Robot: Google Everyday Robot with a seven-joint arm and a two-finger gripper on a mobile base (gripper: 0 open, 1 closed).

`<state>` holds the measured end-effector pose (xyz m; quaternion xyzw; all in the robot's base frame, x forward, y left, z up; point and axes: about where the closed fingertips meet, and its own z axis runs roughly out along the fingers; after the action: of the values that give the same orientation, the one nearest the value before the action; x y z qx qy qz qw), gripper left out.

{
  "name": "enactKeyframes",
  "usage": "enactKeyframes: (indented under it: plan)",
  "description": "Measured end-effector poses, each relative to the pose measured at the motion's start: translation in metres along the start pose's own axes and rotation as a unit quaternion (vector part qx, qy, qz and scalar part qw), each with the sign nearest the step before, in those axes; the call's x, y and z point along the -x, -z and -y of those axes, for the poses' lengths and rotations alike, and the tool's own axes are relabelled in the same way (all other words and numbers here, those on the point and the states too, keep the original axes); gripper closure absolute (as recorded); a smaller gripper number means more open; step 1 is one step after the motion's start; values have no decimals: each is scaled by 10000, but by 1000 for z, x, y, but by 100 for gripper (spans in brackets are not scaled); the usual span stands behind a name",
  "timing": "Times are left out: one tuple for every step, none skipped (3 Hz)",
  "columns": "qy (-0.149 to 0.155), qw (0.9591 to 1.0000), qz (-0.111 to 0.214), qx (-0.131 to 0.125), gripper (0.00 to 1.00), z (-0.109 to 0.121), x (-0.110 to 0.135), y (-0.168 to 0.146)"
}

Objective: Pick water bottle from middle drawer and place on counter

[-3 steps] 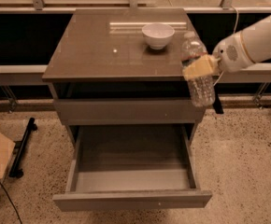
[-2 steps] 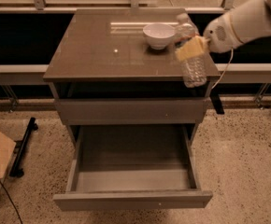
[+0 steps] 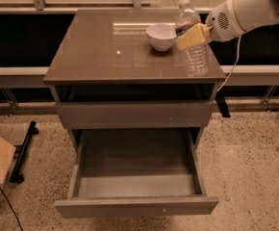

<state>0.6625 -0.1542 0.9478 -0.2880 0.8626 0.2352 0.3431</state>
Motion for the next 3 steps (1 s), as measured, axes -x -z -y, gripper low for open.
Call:
enactKeyframes:
  plan:
    - [-131, 9994, 303, -138, 100, 4, 5, -5]
    - [-215, 9952, 894, -333, 100, 9, 29, -22]
    - [-148, 9882, 1460, -435, 100, 11, 58, -38]
